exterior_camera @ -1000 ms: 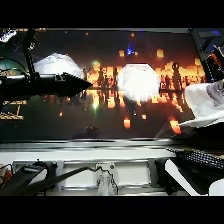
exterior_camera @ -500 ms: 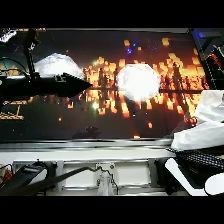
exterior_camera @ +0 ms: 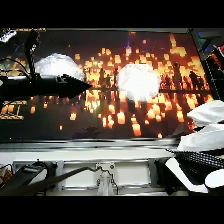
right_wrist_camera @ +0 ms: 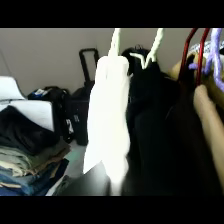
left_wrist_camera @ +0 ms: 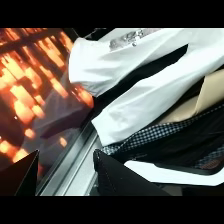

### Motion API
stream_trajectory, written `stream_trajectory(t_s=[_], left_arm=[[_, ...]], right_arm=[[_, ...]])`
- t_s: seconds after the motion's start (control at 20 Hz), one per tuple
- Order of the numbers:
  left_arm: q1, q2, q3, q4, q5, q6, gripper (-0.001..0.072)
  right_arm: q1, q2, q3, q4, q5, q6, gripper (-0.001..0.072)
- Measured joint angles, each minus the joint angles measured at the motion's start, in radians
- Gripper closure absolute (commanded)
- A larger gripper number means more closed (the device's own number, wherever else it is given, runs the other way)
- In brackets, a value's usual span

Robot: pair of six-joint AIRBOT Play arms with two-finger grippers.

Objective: Fold the clothes and pants, and hang the long-sleeved shirts on hangers.

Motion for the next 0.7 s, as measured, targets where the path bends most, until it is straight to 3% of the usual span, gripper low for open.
stream_trajectory(t_s=[0.05, 0.35, 0.5, 0.55, 0.7], left_arm=[[0.0, 0.0, 0.0, 0.0, 0.0, -0.002, 0.0352], [0.0, 0.0, 0.0, 0.002, -0.001, -0.002, 0.0352], [0.0, 0.0, 0.0, 0.002, 0.0, -0.002, 0.0352], [0.0, 0.002, 0.001, 0.002, 0.01, -0.002, 0.0352], [0.0, 0.01, 0.032, 0.002, 0.091, -0.002, 0.0352]], right_arm=[[-0.002, 0.0, 0.0, -0.002, -0.001, -0.004, 0.0256], [-0.005, 0.02, 0.0, -0.008, -0.103, -0.004, 0.0245], [-0.005, 0.041, 0.0, 0.032, -0.315, 0.048, 0.0219], [-0.005, 0.045, 0.0, 0.089, -0.423, 0.06, 0.0168], [0.024, 0.054, 0.001, 0.412, -0.665, 0.08, 0.02]])
